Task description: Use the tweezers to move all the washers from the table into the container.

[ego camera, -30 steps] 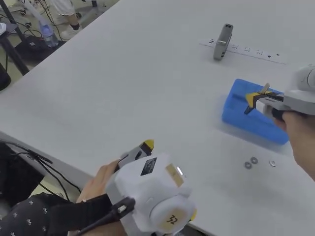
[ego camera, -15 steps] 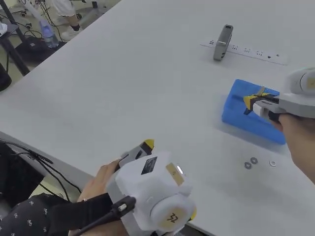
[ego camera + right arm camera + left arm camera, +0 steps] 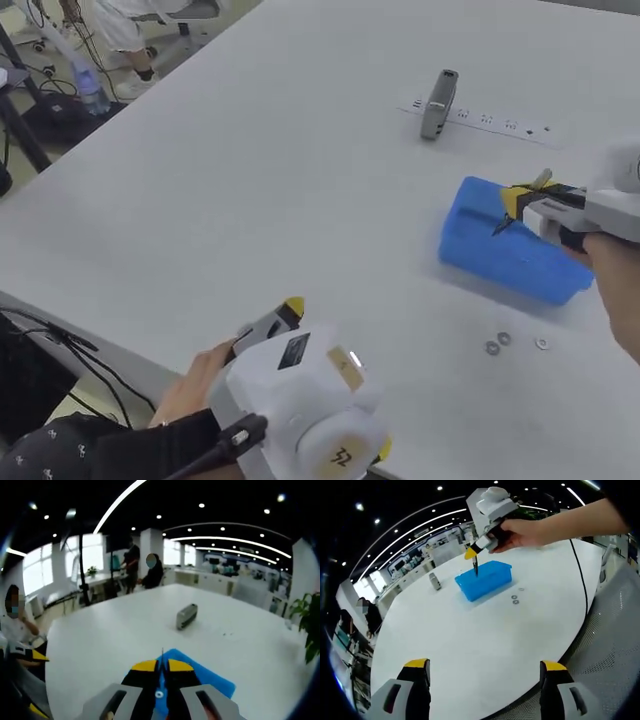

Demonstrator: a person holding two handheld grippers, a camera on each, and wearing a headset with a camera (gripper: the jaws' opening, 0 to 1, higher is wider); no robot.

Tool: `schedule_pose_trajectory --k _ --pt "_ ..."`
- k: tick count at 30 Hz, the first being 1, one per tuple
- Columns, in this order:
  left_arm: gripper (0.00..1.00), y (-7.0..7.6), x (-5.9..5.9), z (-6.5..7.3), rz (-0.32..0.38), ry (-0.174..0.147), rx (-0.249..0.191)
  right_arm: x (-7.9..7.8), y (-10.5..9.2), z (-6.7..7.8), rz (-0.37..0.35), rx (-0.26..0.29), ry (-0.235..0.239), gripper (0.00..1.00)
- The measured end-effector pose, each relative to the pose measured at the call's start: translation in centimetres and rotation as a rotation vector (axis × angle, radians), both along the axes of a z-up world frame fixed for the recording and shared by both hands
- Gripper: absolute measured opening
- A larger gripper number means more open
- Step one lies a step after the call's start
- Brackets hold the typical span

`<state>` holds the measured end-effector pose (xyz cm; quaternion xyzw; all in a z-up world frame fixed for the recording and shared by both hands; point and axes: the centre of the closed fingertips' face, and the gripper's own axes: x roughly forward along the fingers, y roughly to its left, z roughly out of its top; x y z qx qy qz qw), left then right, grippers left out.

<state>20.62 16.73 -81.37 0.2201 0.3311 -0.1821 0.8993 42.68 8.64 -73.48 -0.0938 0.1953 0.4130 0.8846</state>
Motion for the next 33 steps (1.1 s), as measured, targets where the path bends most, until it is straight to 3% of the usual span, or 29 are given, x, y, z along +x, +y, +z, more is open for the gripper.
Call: schedule_pose_trajectory --k 4,9,12,22,29,33 --pt "0.93 0.0 -0.1 -0.1 -0.003 0.005 0.002 -1.3 -0.9 1.7 -0.007 0.047 -0.003 0.02" --pt "0.93 0.0 -0.1 -0.1 -0.003 0.004 0.002 -3.0 -1.6 1.6 -0.012 0.083 0.029 0.02" --pt "0.92 0.0 -0.1 -0.2 -0.004 0.007 0.007 -4.6 -1.8 0.9 -0.008 0.086 0.051 0.02" --pt "0.92 0.0 -0.1 -0.2 -0.001 0.006 0.009 -7.0 -2.4 -1.0 -0.009 0.084 0.110 0.02" --pt "0.92 0.1 -0.1 -0.1 0.000 0.004 0.008 -9.1 -2.9 -4.6 0.005 -0.004 0.150 0.02" --pt "0.92 0.0 -0.1 -0.1 -0.001 0.004 0.009 -9.4 -3.2 -5.9 0.017 -0.037 0.159 0.02"
